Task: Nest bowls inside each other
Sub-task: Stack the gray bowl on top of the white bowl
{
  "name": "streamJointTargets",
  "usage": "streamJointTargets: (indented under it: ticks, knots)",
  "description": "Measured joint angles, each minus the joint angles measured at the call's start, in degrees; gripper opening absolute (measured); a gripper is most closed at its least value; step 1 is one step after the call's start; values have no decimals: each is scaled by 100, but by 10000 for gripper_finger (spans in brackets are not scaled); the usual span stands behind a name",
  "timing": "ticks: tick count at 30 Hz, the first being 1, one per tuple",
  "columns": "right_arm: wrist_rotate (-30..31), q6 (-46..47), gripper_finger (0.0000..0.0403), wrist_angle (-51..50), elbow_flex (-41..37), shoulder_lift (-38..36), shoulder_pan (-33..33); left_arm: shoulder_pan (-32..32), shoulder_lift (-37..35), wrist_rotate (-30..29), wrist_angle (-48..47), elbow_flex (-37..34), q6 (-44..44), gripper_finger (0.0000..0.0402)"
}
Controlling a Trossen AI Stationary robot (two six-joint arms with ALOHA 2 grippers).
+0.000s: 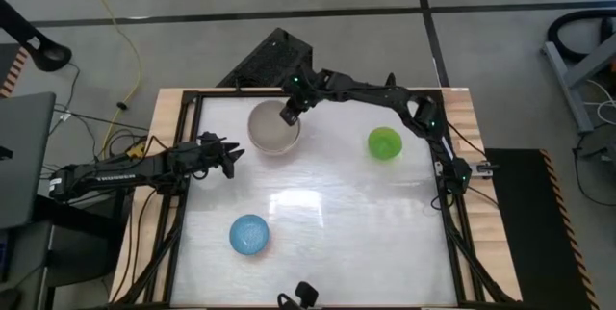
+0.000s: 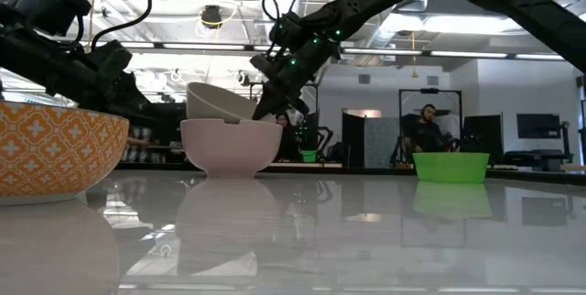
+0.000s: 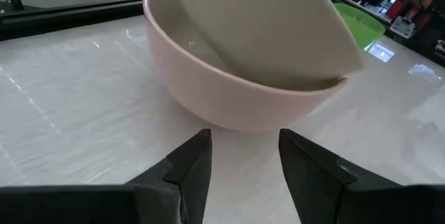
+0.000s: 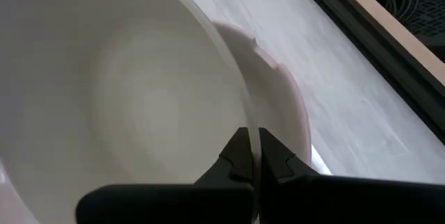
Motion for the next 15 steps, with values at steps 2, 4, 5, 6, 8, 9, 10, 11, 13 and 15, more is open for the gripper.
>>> streamJointTargets:
  ticks: [2, 4, 5, 6, 8, 9, 10, 11, 13, 15]
  knots:
    - [14, 3, 7, 0, -7, 0, 17, 0, 0, -3, 0, 1, 1, 158]
    - [15, -1, 8, -3, -7, 0, 17, 0, 2, -3, 0, -1, 0, 158]
    - [16, -33, 10, -16, -7, 0, 17, 0, 0, -5, 0, 1, 0, 158]
    - [17, -56, 15, -39, -7, 0, 17, 0, 0, -3, 0, -1, 2, 158]
    - [92, -100, 32, -73, -7, 0, 17, 0, 1, -5, 0, 0, 0, 158]
    - [137, -107, 42, -89, -7, 0, 18, 0, 1, -3, 0, 0, 1, 158]
    - [160, -111, 53, -89, -7, 0, 19, 0, 0, -3, 0, 0, 0, 158]
    - [167, -109, 63, -83, -7, 0, 19, 0, 2, -3, 0, -1, 0, 158]
    - [167, -114, 82, -92, -7, 0, 19, 0, 0, -3, 0, 1, 2, 158]
    - [169, -131, 100, -114, -8, 0, 18, 0, 0, -3, 0, -1, 0, 158]
